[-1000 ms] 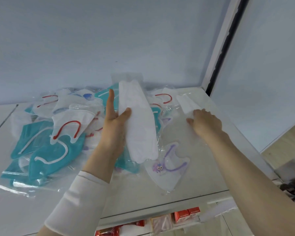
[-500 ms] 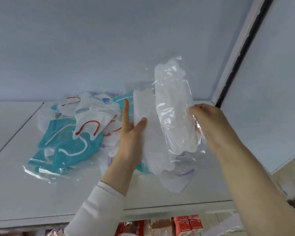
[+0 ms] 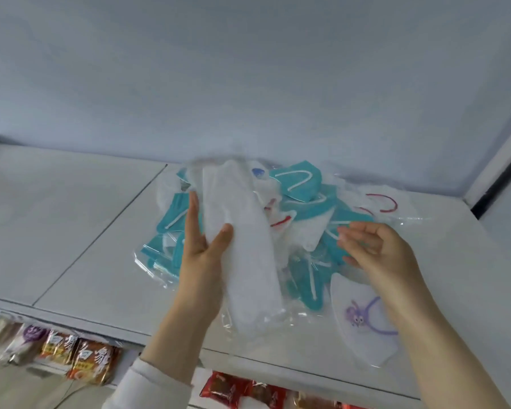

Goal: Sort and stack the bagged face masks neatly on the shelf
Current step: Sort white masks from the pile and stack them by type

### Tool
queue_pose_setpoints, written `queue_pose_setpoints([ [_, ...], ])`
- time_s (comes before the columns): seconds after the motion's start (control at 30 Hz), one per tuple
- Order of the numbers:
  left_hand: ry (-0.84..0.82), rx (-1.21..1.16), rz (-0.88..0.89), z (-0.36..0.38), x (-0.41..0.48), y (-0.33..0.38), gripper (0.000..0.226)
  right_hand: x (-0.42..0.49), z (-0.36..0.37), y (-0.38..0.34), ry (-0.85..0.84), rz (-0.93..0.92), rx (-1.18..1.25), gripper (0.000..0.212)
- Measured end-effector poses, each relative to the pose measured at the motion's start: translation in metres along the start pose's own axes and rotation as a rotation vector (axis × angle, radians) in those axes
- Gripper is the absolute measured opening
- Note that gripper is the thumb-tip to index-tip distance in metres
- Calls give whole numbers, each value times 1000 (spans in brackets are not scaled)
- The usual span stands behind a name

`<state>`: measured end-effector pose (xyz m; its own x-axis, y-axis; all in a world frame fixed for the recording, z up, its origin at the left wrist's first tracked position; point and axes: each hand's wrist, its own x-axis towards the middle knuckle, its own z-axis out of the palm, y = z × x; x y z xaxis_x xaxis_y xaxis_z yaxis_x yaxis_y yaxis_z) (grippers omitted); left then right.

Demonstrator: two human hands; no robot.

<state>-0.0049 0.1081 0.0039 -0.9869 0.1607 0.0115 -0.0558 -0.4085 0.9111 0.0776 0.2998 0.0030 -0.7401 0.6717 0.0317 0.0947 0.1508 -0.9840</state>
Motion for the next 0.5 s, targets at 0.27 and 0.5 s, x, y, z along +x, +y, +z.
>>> queue_pose_setpoints([
  [0.27,100,76,-5,-48,5,10,65,16,33,8,26,-64,-515,57],
  [0.5,-43,38,-19,-50,25,19,65,34,65,9,153,158,-760,73],
])
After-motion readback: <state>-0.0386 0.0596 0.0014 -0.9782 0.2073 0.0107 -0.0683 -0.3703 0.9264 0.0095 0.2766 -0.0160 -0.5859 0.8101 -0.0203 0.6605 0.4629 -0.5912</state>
